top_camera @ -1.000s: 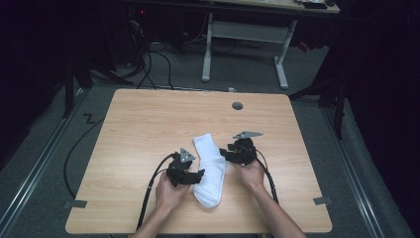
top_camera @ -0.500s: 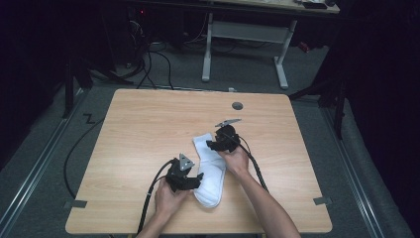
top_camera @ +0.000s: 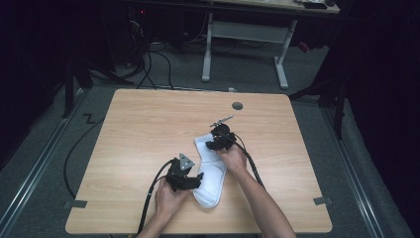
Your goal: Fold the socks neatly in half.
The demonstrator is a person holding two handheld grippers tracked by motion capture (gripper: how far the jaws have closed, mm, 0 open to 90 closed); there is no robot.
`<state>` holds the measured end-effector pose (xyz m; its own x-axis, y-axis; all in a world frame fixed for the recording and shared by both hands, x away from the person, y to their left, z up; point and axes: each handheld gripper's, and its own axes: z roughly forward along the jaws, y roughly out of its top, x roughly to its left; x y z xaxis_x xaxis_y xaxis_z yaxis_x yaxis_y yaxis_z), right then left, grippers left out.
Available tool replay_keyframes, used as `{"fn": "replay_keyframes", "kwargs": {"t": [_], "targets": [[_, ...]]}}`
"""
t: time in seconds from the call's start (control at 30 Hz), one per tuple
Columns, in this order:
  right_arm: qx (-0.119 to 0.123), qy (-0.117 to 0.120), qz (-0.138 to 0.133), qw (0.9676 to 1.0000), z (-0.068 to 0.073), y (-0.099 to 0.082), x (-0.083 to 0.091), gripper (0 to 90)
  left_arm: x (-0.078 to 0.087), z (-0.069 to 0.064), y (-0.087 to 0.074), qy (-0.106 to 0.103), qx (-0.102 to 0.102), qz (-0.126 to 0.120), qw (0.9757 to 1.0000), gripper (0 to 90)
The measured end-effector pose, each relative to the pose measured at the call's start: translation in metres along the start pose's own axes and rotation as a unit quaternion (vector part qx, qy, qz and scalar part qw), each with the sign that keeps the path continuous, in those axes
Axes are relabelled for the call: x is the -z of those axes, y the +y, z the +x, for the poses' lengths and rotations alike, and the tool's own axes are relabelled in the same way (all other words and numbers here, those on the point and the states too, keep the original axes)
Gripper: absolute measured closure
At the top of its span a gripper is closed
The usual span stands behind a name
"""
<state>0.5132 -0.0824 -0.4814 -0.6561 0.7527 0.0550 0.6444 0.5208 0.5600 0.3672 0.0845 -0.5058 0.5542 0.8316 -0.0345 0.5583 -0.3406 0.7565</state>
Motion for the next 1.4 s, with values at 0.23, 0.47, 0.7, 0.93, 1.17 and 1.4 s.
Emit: {"fn": "replay_keyframes", "kwargs": {"t": [0.23,0.47,0.7,0.93,1.17,1.4], "targets": [[0.005,0.0,-0.013,0.9999,-0.007,-0.009,0.004,77.9,-0.004,0.001,0.003,-0.002,0.0,-0.001,1.0,30.5],[0.0,0.007,-0.026,0.9996,-0.013,-0.011,0.005,82.0,-0.004,0.001,0.004,-0.001,-0.001,0.0,1.0,30.6],[0.006,0.011,-0.05,0.9987,-0.011,-0.009,0.018,82.4,-0.006,0.0,0.006,0.001,-0.001,0.0,1.0,30.5],[0.017,0.02,-0.084,0.9962,-0.007,-0.008,0.039,82.4,-0.01,-0.002,0.009,0.005,0.005,0.001,1.0,30.1],[0.034,0.029,-0.111,0.9928,0.001,-0.014,0.057,82.3,-0.011,-0.004,0.01,0.007,0.007,0.001,1.0,30.1],[0.04,0.043,-0.129,0.9899,0.0,-0.012,0.063,82.3,-0.013,-0.008,0.014,-0.02,0.009,-0.008,0.9997,33.0]]}}
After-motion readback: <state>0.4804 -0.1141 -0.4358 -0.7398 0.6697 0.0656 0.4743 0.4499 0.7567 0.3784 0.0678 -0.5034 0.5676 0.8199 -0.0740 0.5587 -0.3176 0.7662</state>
